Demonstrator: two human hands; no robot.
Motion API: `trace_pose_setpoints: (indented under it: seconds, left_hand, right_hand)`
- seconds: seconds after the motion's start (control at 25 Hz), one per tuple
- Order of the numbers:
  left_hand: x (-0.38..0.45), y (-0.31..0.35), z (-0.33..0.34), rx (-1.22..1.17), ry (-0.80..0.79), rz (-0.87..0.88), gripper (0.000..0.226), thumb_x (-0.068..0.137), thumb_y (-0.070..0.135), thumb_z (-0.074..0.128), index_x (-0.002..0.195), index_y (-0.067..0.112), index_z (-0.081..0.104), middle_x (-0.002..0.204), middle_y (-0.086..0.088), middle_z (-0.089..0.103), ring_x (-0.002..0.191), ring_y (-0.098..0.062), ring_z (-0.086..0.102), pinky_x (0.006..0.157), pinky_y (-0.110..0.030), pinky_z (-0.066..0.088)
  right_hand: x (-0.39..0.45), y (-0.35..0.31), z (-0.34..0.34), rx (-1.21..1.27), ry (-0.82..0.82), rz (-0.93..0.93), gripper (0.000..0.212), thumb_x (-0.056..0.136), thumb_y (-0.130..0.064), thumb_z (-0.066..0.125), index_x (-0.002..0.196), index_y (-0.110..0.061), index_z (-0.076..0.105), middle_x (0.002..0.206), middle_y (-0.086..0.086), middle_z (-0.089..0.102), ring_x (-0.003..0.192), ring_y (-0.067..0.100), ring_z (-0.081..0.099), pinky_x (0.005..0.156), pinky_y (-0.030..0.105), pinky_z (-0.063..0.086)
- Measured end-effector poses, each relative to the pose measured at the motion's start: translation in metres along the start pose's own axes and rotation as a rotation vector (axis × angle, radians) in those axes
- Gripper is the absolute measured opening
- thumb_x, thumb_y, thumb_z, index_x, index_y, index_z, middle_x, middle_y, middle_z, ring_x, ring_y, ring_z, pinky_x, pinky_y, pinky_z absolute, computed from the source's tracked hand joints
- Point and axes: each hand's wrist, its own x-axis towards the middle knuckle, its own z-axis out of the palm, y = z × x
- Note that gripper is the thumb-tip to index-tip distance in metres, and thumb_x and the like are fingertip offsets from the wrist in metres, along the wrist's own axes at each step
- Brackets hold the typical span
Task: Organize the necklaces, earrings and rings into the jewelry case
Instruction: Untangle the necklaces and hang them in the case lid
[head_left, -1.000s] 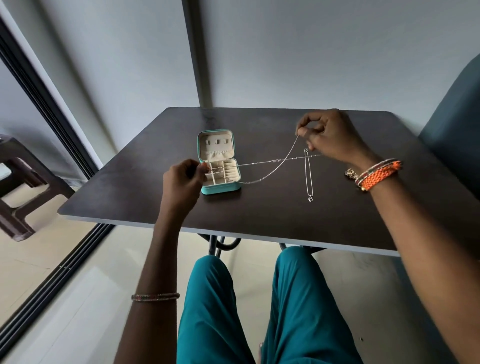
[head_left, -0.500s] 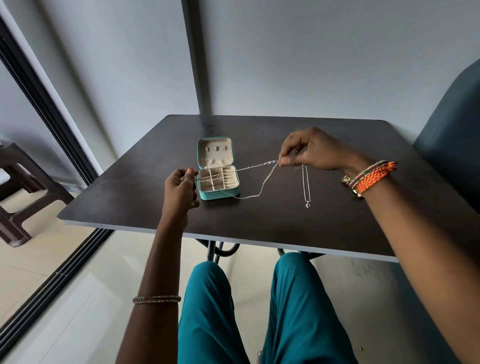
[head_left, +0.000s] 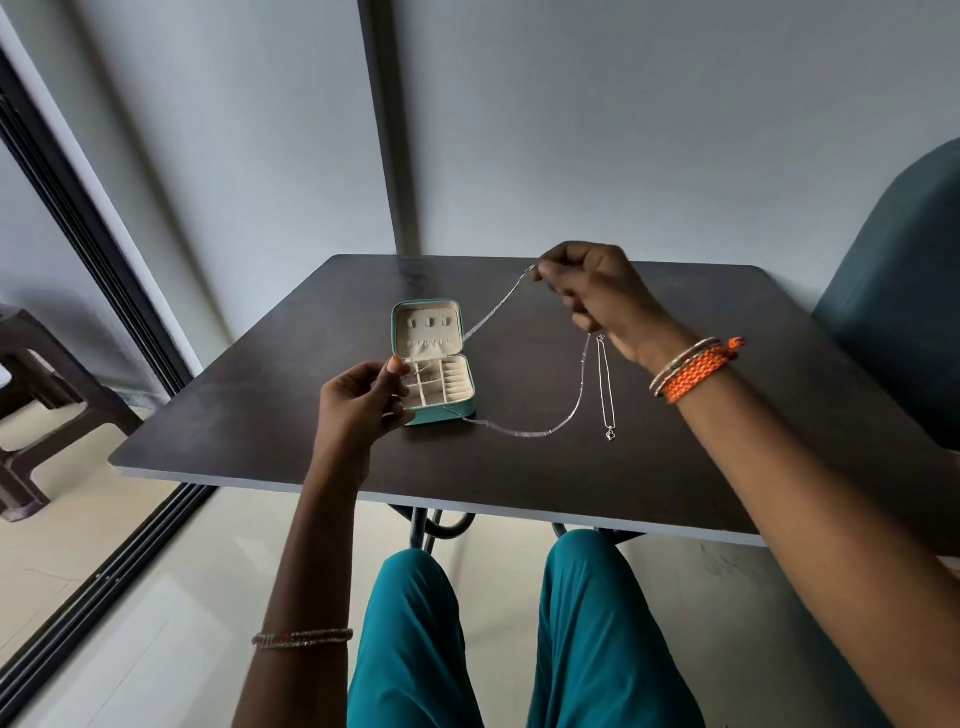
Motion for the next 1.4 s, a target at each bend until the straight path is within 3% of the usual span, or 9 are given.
trace_pose_setpoints:
  seconds: [0.16,0.32,0.4,0.52,0.64,0.76,0.96,1.24,1.4]
  left_hand:
    - [0.0,0.005,-0.011,-0.072,-0.055,-0.008,0.01,0.091,0.008,0.057,0.091,0.011,0.066,0.065,0.004,0.07,0.05,-0.002,0.057,0.06,-0.02,0.057]
    - [0.005,0.004,-0.01,0.056,0.017,0.004,0.015,0.095,0.012,0.053,0.089,0.009,0.066,0.064,0.0,0.065,0.043,-0.004,0.051,0.047,-0.019,0.052]
    - [0.015,-0.004,-0.006,0.303,0.092,0.026,0.025,0.098,0.02,0.049,0.084,0.01,0.067,0.064,-0.002,0.056,0.046,-0.01,0.046,0.044,-0.021,0.046]
    - [0.026,-0.007,0.01,0.501,0.042,0.056,0.036,0.099,0.027,0.046,0.071,0.016,0.064,0.064,-0.002,0.058,0.061,-0.02,0.049,0.062,-0.031,0.045]
    - [0.026,0.004,0.032,0.072,-0.097,-0.071,0.04,0.101,0.027,0.04,0.068,0.012,0.056,0.056,-0.001,0.06,0.054,-0.016,0.056,0.058,-0.027,0.048]
    - [0.02,0.023,0.047,-0.332,-0.279,-0.169,0.032,0.1,0.031,0.039,0.076,0.014,0.048,0.05,0.005,0.046,0.041,-0.008,0.04,0.045,-0.02,0.043]
    - [0.021,0.036,0.053,-0.295,-0.523,-0.022,0.022,0.091,0.032,0.051,0.102,0.016,0.061,0.068,0.006,0.049,0.05,-0.005,0.037,0.044,-0.014,0.033]
    - [0.032,0.029,0.062,-0.134,-0.531,0.104,0.014,0.096,0.008,0.047,0.095,0.006,0.061,0.065,0.002,0.055,0.051,-0.006,0.045,0.049,-0.016,0.04]
    - [0.037,0.0,0.057,-0.033,-0.457,0.072,0.013,0.094,0.003,0.049,0.09,0.003,0.061,0.061,0.003,0.059,0.051,-0.004,0.051,0.05,-0.015,0.043]
  right_hand:
    - [0.005,-0.007,0.011,-0.205,0.078,-0.159,0.012,0.09,-0.017,0.064,0.079,-0.021,0.069,0.071,0.011,0.066,0.051,-0.001,0.044,0.053,0.017,0.035]
    - [0.012,-0.021,0.013,-0.278,0.089,-0.234,0.008,0.087,-0.027,0.067,0.083,-0.022,0.072,0.062,0.026,0.058,0.054,0.013,0.037,0.055,0.023,0.032]
    - [0.013,-0.034,0.017,-0.339,0.073,-0.279,0.01,0.087,-0.027,0.067,0.084,-0.019,0.073,0.053,0.022,0.05,0.048,0.01,0.034,0.052,0.021,0.032]
    - [0.012,-0.057,0.029,-0.256,0.032,-0.25,0.017,0.09,-0.017,0.059,0.075,-0.017,0.066,0.052,0.002,0.049,0.04,0.004,0.032,0.044,0.015,0.029]
    - [0.014,-0.073,0.035,0.031,-0.006,-0.114,0.024,0.093,-0.009,0.045,0.071,-0.015,0.053,0.065,0.004,0.061,0.041,0.008,0.032,0.042,0.015,0.023]
    - [0.017,-0.084,0.034,0.3,-0.072,0.002,0.023,0.092,-0.01,0.037,0.072,-0.016,0.046,0.083,0.013,0.07,0.045,0.012,0.042,0.041,0.016,0.025]
    - [0.016,-0.085,0.027,0.52,-0.191,0.07,0.026,0.092,-0.02,0.037,0.067,-0.017,0.045,0.114,0.017,0.067,0.086,0.025,0.068,0.056,0.023,0.045]
    - [0.025,-0.083,0.02,0.445,-0.012,-0.084,0.039,0.086,0.003,0.054,0.059,-0.019,0.037,0.086,0.005,0.074,0.08,0.017,0.071,0.053,0.019,0.047]
    - [0.038,-0.088,0.009,0.449,0.043,-0.107,0.028,0.087,0.009,0.053,0.073,-0.016,0.048,0.082,0.008,0.072,0.072,0.019,0.072,0.048,0.018,0.048]
